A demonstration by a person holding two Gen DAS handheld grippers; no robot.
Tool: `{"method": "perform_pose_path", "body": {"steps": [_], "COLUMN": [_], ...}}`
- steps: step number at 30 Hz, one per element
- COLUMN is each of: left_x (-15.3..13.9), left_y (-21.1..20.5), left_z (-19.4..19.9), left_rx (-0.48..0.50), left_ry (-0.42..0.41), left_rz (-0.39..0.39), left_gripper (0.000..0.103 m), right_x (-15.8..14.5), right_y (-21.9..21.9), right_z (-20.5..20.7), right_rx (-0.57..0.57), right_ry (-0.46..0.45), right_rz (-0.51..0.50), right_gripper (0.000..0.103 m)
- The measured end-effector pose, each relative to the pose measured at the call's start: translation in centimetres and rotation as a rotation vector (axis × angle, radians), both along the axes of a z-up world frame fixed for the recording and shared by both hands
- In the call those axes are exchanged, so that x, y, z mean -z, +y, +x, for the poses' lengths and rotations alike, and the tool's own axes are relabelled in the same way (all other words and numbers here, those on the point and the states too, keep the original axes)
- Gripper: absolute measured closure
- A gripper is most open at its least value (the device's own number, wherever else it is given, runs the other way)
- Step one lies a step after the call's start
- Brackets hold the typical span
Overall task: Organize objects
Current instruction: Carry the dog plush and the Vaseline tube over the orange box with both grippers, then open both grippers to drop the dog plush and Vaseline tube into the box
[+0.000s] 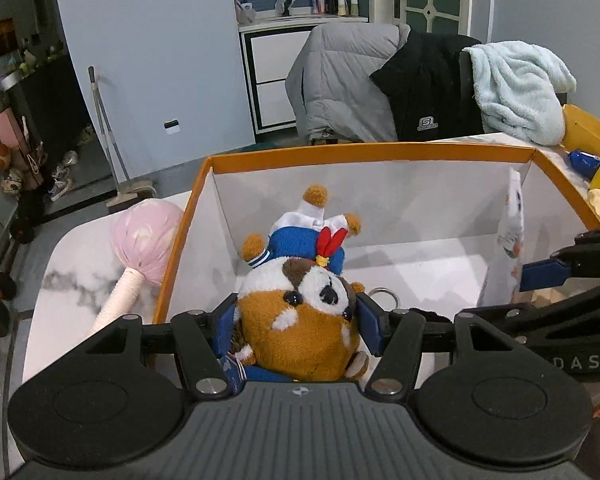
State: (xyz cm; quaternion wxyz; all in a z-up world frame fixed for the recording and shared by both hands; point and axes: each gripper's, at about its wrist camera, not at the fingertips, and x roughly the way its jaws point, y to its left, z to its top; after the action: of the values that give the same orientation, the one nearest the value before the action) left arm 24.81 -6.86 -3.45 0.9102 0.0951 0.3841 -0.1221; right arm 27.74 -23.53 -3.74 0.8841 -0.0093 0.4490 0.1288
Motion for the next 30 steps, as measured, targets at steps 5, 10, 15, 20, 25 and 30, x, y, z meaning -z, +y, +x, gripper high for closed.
{"method": "perform_pose_path", "body": {"steps": [5,10,15,20,25,30], "left_x": [-0.2,-0.4,-0.5,-1.0,-1.5,-1.5], "left_y": [0.2,0.2,0.4,0.9,1.1,1.1], "left_z": [0.1,0.2,-0.1,-0.2,-0.3,-0.5], "left_rx": [0.004,-0.022,-0.018,-0.017,-0.024,-0.022], "left_ry": [-0.001,-0.008,-0.019,-0.037,-0.054,-0.057], "left_rz": [0.002,0.000,0.016,0.012,0.001,0.006], "left_gripper": [0.029,0.026,0.025,0.024,0.024,0.024], "right_x": [0.0,-0.3,-0.3,-0.3,-0.3,-0.3], "right_y": [-0.1,-0.2,-0.2,-0.4,-0.4,-0.4], "right_z": [-0.1,-0.2,-0.3,-0.2,-0.2,-0.3], "right_rx": [0.015,0.027,0.032,0.041,0.043,0.045], "right_ry": [-0.001,-0.015,-0.026,-0.029,-0.030,-0.032], "right_rz": [-0.011,-0.004,-0.009,0.004,0.002,0.003], "right_gripper": [0.051,0.042,0.042,0.042,0.042,0.042]}}
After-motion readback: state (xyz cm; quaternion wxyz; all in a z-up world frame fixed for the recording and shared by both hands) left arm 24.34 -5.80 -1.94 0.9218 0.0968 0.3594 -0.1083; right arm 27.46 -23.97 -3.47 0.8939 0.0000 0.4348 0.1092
